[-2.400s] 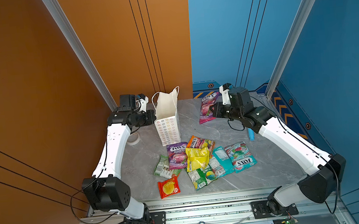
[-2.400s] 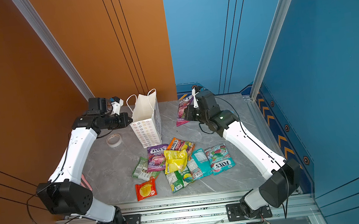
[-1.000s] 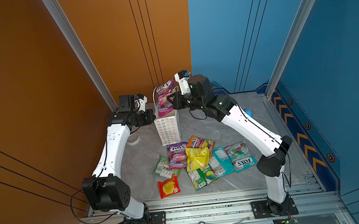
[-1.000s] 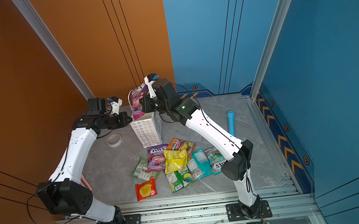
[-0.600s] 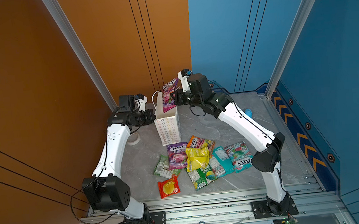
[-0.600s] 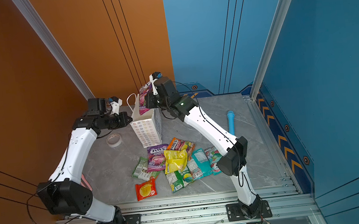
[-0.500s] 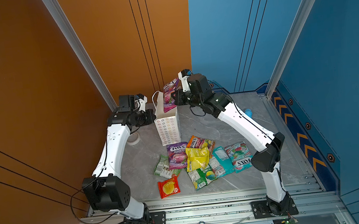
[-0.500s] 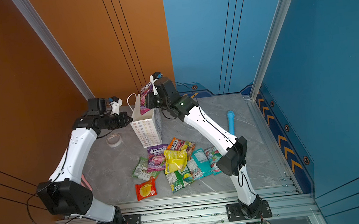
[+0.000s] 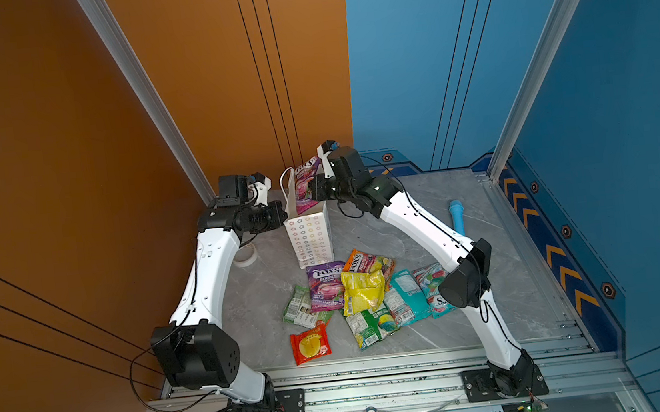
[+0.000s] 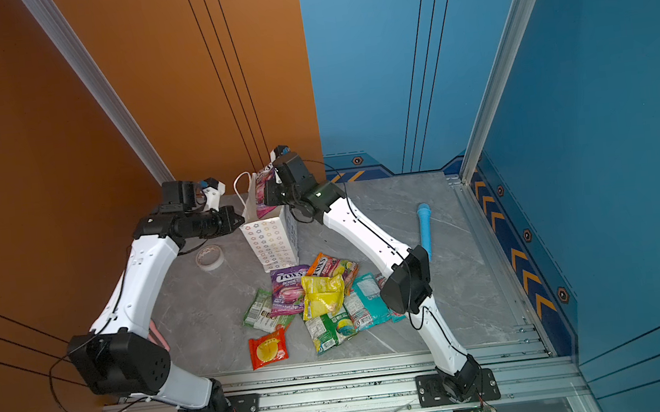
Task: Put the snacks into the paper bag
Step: 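Carry the purple candy bag over the paper bag opening with the right gripper, then lower the purple candy bag into the paper bag while the left gripper holds the rim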
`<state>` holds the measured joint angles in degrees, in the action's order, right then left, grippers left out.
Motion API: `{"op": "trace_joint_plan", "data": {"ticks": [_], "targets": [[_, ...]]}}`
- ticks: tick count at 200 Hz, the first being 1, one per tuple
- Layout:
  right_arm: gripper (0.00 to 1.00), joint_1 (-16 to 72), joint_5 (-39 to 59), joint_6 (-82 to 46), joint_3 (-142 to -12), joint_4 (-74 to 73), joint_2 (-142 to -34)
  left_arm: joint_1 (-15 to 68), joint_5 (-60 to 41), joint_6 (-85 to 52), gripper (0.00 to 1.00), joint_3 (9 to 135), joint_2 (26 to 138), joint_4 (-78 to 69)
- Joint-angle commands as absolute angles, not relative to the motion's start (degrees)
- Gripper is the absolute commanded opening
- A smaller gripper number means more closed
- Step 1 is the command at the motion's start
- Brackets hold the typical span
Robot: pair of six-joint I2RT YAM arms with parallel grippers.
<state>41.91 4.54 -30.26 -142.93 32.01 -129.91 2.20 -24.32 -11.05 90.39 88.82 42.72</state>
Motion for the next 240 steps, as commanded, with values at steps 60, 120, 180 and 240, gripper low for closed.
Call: {"op": "trace_joint_plan", "data": {"ticks": [60,120,180,240], "targets": [[0.00,41.3,10.5,-35.6,-145.5,28.3,-131.3,1.8,-26.2,-11.6,0.02,89.3,88.5,42.9],[0.00,42.0,12.2,-36.1,-144.8,29.3,-130.5,1.8,-26.3,-11.7,0.02,89.3,88.7,42.9],[0.00,43.0,8.3,-32.9,-140.3,29.0,-125.5,1.7,-26.4,-11.8,0.02,89.3,88.8,42.9],[0.00,44.0,6.5,-30.7,-137.5,28.9,-122.2,1.7,-26.5,-11.9,0.02,89.3,88.8,42.9]]}}
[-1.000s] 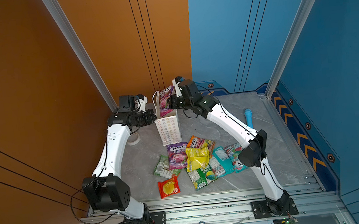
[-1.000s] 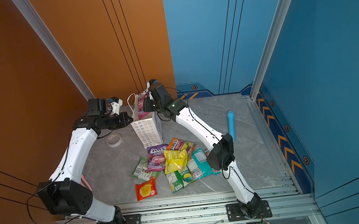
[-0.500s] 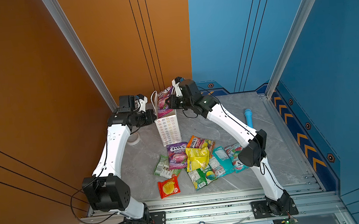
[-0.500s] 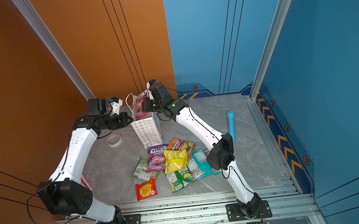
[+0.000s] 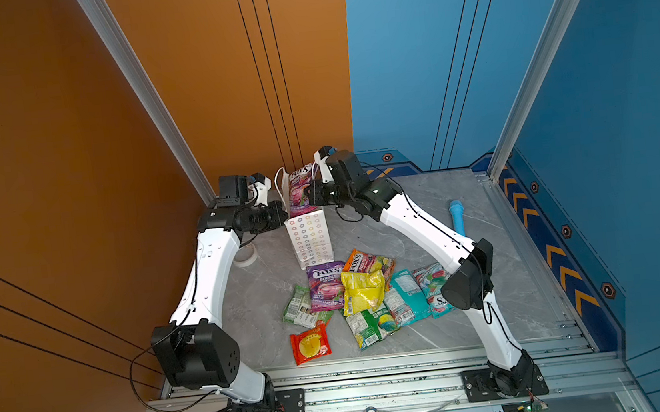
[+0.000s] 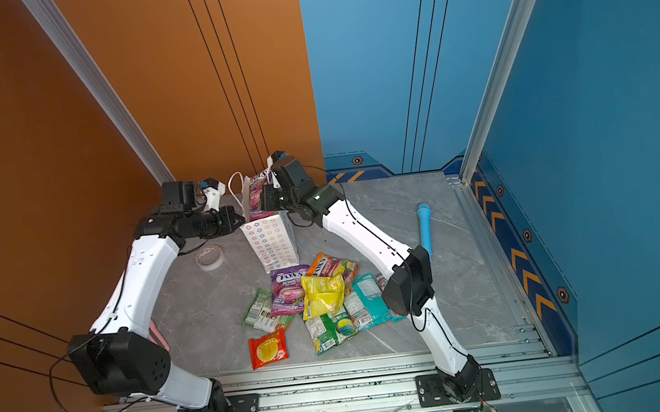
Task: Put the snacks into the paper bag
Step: 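Lower the purple candy bag into the paper bag while the left gripper holds the rim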
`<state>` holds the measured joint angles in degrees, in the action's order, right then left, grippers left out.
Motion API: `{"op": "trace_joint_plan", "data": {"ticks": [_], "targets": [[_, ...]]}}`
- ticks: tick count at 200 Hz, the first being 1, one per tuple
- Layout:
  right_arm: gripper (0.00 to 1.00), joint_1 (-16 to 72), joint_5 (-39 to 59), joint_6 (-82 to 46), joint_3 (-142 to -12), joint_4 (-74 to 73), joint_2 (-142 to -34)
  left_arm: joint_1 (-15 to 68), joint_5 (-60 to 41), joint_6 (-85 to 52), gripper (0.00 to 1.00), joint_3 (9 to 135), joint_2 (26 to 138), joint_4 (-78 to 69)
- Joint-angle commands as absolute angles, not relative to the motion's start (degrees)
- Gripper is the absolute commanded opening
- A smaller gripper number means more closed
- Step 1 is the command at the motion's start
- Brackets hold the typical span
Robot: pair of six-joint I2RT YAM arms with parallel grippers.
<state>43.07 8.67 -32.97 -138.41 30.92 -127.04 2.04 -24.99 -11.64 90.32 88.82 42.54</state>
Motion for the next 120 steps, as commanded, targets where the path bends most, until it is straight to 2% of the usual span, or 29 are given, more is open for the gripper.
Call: {"op": "trace_joint_plan", "data": {"ticks": [1,120], "targets": [[0.00,44.0,6.4,-30.6,-137.5,28.9,-122.2,1.7,-26.5,-11.9,0.02,89.3,88.8,42.9],[0.00,45.4,5.5,-29.9,-133.9,29.4,-119.7,1.6,-26.9,-12.0,0.02,89.4,88.8,42.9]]}}
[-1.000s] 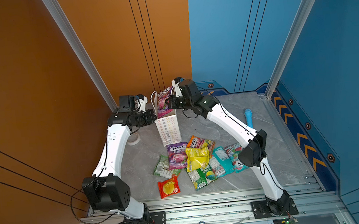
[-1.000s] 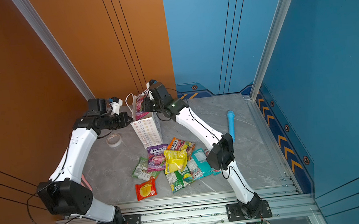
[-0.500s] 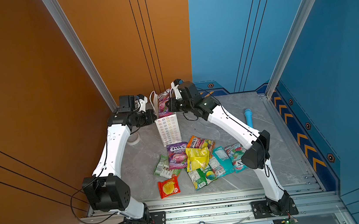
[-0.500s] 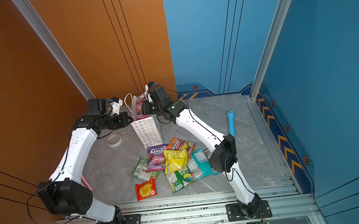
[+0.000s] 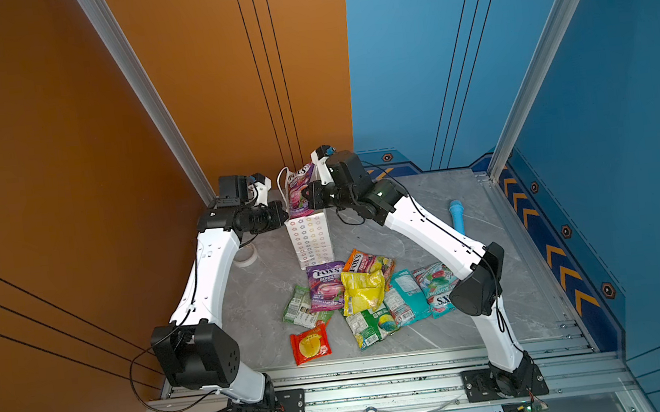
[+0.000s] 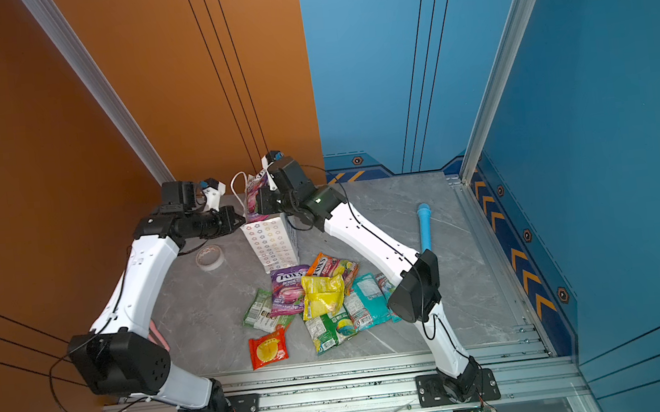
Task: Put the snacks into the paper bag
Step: 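Lower the purple candy bag into the paper bag while the left gripper holds the rim, then open the right gripper, release the purple bag, and move toward the teal bag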
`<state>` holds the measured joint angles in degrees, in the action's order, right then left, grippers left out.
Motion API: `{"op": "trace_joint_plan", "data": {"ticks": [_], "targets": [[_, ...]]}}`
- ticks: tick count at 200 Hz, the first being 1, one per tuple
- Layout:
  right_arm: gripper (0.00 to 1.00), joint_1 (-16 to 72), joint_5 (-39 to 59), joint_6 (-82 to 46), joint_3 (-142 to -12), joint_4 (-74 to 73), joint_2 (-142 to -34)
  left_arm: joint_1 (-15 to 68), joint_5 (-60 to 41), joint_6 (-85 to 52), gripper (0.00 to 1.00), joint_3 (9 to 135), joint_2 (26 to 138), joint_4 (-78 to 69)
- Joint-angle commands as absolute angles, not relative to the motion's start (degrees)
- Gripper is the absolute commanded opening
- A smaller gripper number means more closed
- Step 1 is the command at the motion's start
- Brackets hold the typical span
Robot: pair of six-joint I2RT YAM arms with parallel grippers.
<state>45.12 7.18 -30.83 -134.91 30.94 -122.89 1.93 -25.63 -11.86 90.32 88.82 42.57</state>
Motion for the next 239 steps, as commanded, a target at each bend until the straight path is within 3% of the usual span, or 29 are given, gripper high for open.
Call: {"op": "trace_joint_plan", "data": {"ticks": [1,155,191,208,239], "targets": [[0.00,45.4,5.5,-29.9,-133.9,29.4,-119.8,1.6,-26.9,-12.0,0.02,89.4,88.8,42.9],[0.00,41.3,14.7,-37.9,-142.6,25.3,-130.1,1.5,-27.0,-11.9,0.02,89.3,88.7,42.9],[0.42,40.6,15.4,-38.2,-142.3,25.2,-128.7,1.3,-27.1,-11.9,0.02,89.3,88.8,42.9],[0.49,40.6,15.1,-37.5,-140.6,25.1,-126.3,1.2,-27.2,-11.9,0.02,89.3,88.7,42.9],[0.49,40.5,14.5,-37.0,-132.4,21.3,-119.3,1.1,-27.0,-11.9,0.02,89.2,88.9,42.9]]}}
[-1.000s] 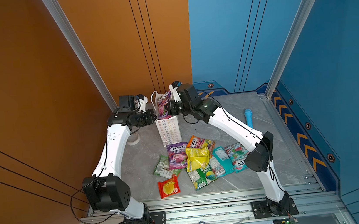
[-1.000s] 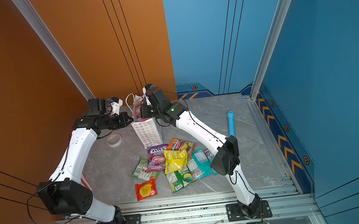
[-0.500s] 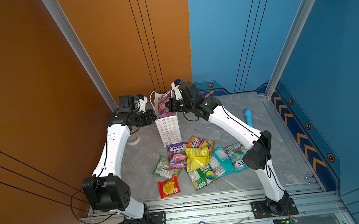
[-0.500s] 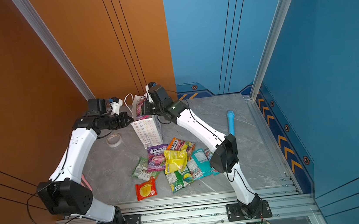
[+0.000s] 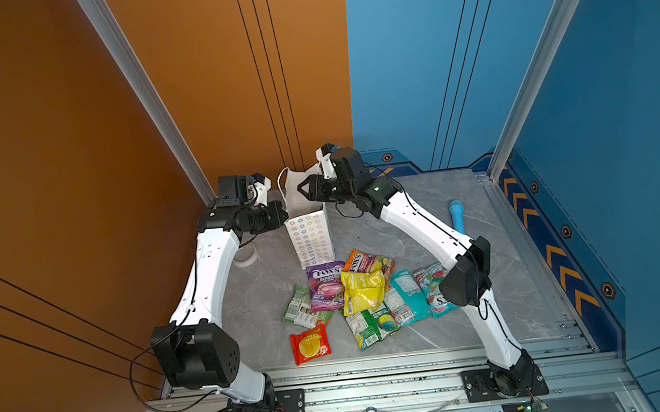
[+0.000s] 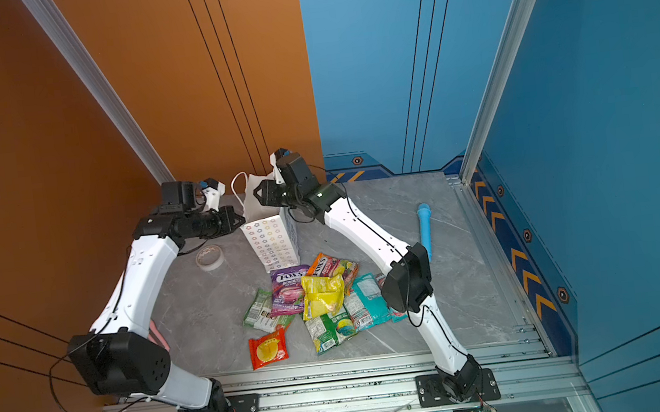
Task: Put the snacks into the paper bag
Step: 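Open the right gripper, release the purple bag, and move toward the teal bag, then lower the right gripper onto the teal Fox's Mint Blossom bag and grasp it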
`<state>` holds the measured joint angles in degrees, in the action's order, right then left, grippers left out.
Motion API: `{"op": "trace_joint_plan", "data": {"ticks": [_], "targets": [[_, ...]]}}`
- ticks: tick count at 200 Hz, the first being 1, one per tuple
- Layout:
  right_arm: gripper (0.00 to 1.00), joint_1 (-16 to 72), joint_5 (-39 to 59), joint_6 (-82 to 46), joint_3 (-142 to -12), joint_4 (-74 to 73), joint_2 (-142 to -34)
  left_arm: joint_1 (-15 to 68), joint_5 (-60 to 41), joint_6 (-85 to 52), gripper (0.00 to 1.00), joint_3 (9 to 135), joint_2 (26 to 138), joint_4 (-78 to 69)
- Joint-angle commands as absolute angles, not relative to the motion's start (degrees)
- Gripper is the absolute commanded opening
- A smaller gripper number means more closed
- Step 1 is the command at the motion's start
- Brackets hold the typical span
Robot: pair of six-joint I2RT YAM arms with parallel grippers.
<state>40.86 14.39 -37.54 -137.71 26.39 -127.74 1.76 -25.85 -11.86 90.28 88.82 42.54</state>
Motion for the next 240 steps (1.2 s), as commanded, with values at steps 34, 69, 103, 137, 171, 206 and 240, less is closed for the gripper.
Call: {"op": "trace_joint_plan", "data": {"ticks": [34,69,103,137,171,206,240], "targets": [[0.50,38.3,12.9,-35.1,-118.6,18.3,-107.7,1.2,-27.0,-11.9,0.02,89.2,89.1,42.9],[0.51,37.2,9.5,-32.4,-100.2,21.3,-95.4,1.1,-26.8,-11.9,0.02,89.1,89.0,42.9],[0.53,36.1,4.0,-32.1,-84.2,26.9,-85.0,1.1,-26.5,-11.8,0.02,89.0,89.2,42.9],[0.54,31.0,3.3,-35.4,-68.0,30.7,-75.6,1.1,-26.3,-11.6,0.02,89.0,89.3,42.9],[0.56,20.7,5.9,-35.5,-54.0,34.2,-68.1,1.0,-26.4,-11.7,0.02,89.0,89.5,42.9],[0.65,10.9,10.9,-34.5,-45.7,34.8,-64.8,1.0,-26.4,-11.7,0.02,89.0,89.7,42.9],[0.77,5.9,13.1,-33.0,-41.8,34.6,-65.6,1.0,-26.4,-11.7,0.02,89.0,89.9,42.9]]}}
